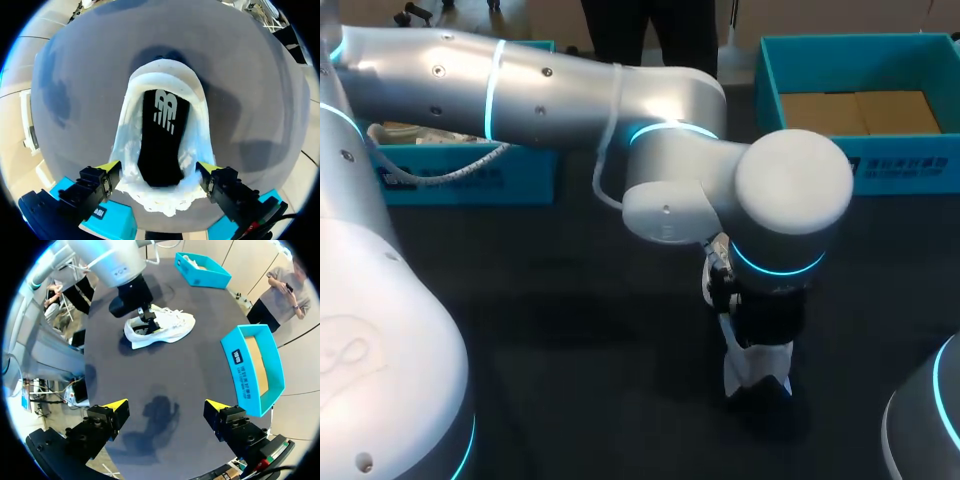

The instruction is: Take the shoe out of the shoebox, open the shoe tongue, remove and reinsert the insole, then place the shoe into the shoebox

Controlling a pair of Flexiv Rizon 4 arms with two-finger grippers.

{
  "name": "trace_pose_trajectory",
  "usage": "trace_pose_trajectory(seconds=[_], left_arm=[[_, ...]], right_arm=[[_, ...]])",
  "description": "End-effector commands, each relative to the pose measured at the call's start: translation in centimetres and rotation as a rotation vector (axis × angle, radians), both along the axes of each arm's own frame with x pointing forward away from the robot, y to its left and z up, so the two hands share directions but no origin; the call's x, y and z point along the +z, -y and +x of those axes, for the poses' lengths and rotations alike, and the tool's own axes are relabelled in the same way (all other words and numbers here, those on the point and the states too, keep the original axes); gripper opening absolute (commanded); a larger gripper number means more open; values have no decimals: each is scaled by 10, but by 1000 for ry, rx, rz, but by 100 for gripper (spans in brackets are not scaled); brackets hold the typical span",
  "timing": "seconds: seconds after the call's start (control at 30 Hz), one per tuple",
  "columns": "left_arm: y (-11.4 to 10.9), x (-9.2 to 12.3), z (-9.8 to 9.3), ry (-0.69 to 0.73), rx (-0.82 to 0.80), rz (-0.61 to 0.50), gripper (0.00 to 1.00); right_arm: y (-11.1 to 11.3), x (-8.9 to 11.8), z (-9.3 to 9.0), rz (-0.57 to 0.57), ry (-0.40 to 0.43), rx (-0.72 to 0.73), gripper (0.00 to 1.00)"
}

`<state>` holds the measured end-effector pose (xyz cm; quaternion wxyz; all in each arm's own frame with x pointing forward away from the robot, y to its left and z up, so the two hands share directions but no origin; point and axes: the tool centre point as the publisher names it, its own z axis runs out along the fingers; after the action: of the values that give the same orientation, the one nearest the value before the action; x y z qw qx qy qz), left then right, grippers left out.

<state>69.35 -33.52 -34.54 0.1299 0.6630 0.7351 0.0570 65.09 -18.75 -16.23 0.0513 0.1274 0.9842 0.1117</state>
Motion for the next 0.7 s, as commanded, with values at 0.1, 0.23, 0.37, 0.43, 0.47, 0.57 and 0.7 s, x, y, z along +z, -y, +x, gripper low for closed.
trace_pose_trajectory(seconds=[0.1, 0.23, 0.37, 0.43, 0.47, 0.57, 0.7], left_arm=[[-7, 8, 5, 0, -9, -7, 100], [-5, 7, 14, 12, 12, -6, 100], [-1, 13, 23, 23, 21, -18, 100], [0, 15, 25, 30, 20, -24, 100], [1, 16, 26, 34, 19, -24, 100], [3, 20, 29, 49, 11, -26, 100], [4, 27, 34, 62, 7, -29, 100]], right_arm=[[-1, 0, 2, -2, -4, 0, 100], [-1, 0, 2, -2, -4, 0, 100], [-1, 0, 2, -2, -4, 0, 100], [-1, 0, 2, -2, -4, 0, 100], [-1, 0, 2, -2, -4, 0, 100], [-1, 0, 2, -2, -4, 0, 100], [-1, 0, 2, -2, -4, 0, 100]])
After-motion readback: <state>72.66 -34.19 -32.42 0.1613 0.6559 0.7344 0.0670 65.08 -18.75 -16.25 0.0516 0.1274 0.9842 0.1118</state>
